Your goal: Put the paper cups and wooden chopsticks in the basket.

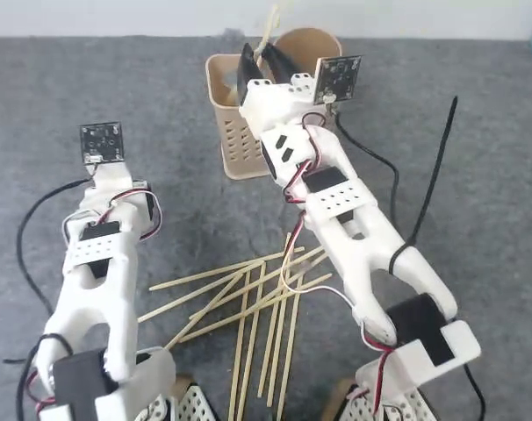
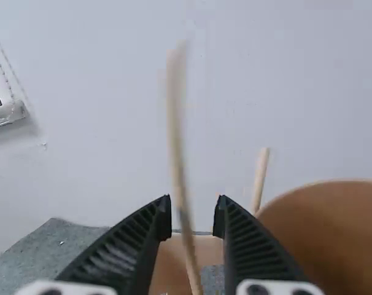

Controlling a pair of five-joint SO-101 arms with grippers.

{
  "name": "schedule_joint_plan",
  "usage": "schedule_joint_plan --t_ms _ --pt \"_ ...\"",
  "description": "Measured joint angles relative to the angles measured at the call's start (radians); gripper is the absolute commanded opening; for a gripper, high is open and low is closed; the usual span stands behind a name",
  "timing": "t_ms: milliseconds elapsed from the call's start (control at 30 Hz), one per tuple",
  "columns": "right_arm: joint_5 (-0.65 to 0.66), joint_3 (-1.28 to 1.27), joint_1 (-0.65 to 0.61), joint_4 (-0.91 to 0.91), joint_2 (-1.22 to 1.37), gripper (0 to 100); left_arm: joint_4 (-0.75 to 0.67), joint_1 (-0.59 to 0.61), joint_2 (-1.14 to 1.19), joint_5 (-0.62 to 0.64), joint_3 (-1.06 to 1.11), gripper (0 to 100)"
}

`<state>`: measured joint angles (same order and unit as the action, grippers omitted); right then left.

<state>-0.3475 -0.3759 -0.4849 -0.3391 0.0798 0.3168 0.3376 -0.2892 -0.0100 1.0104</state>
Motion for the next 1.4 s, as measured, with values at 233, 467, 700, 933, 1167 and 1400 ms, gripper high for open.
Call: schedule_joint_plan --t_ms 233,467,700,933,1167,1400 --pt "0.037 -0.011 0.000 0.000 -0.011 14.0 0.000 0.000 0.000 0.000 0.000 7" --pt "0.064 -0.218 0.000 0.008 -0.215 14.0 0.000 0.000 0.000 0.000 0.000 7" --pt "0.063 -0.512 -0.015 0.301 -0.614 14.0 0.000 0.000 0.000 0.000 0.000 7" --pt "0.063 -0.669 -0.015 0.799 -0.941 14.0 0.000 -0.012 0.000 -0.058 0.002 7" --pt "0.063 -0.875 0.074 1.125 -1.185 14.0 -0.002 -0.046 0.000 -0.120 0.026 7" --pt "0.063 -1.145 0.175 1.146 -1.378 14.0 -0.002 -0.057 0.000 -0.127 0.025 7"
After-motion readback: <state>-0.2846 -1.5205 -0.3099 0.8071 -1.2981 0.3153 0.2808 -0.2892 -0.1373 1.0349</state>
